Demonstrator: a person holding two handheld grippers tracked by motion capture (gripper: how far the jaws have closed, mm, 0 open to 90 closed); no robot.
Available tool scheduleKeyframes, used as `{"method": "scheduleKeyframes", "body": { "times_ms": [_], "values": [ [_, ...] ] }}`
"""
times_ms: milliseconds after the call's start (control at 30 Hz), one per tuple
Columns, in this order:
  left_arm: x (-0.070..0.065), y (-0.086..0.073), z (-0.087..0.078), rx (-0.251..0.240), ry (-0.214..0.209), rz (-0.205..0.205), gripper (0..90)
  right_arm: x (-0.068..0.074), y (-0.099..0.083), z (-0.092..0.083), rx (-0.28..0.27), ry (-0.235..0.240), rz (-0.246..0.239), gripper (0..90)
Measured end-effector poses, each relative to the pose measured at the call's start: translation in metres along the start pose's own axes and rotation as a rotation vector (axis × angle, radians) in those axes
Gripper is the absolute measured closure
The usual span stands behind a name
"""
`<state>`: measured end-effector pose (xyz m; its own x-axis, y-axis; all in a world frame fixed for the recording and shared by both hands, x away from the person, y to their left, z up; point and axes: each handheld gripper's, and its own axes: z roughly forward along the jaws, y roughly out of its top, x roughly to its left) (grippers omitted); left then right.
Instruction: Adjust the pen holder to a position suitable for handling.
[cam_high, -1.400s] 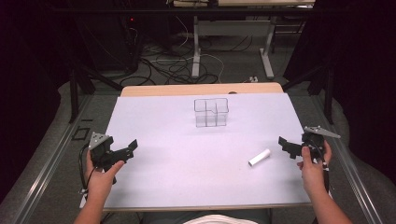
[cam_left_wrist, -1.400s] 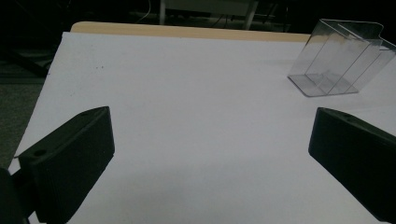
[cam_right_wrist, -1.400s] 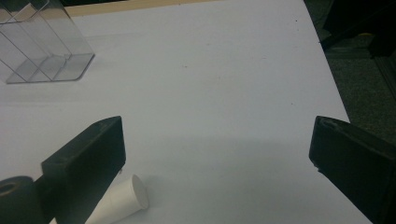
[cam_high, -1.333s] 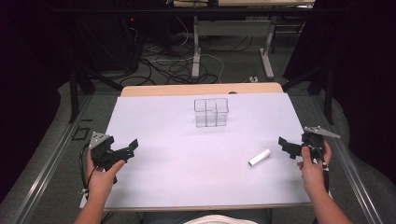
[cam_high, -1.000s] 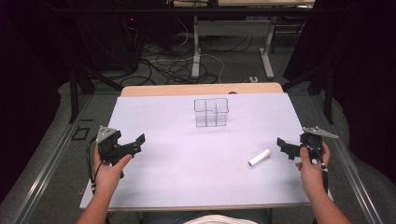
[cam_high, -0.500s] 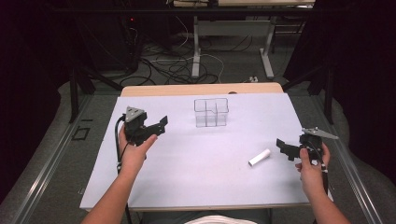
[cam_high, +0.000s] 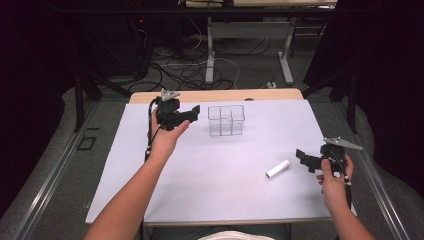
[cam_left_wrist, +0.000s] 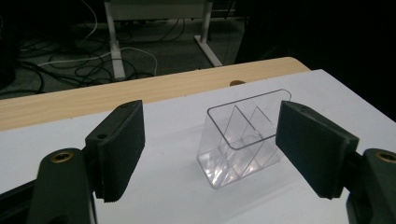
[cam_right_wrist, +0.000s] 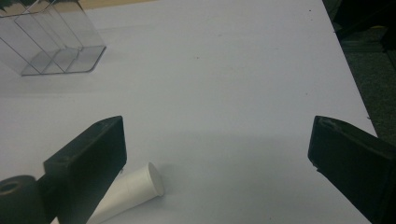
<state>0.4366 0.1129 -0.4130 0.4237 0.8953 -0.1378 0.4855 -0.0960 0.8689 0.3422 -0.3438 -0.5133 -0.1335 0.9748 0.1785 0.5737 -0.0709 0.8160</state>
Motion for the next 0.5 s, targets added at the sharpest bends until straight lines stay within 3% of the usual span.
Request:
{"method": "scheduleKeyframes", "body": {
  "times_ms": [167,200,500],
  "values": [
    [-0.006,0.013,0.018,0.07,-0.022,-0.027,28.4,-0.001,0.0,0.0,0.002,0.004,0.006,3.9],
    [-0.007,0.014,0.021,0.074,-0.022,-0.027,30.3,0.001,0.0,0.0,0.004,0.0,0.023,3.9],
    [-0.011,0.021,0.046,0.111,-0.039,-0.02,38.2,-0.002,-0.001,0.001,0.005,0.006,0.015,4.5]
  ]
}}
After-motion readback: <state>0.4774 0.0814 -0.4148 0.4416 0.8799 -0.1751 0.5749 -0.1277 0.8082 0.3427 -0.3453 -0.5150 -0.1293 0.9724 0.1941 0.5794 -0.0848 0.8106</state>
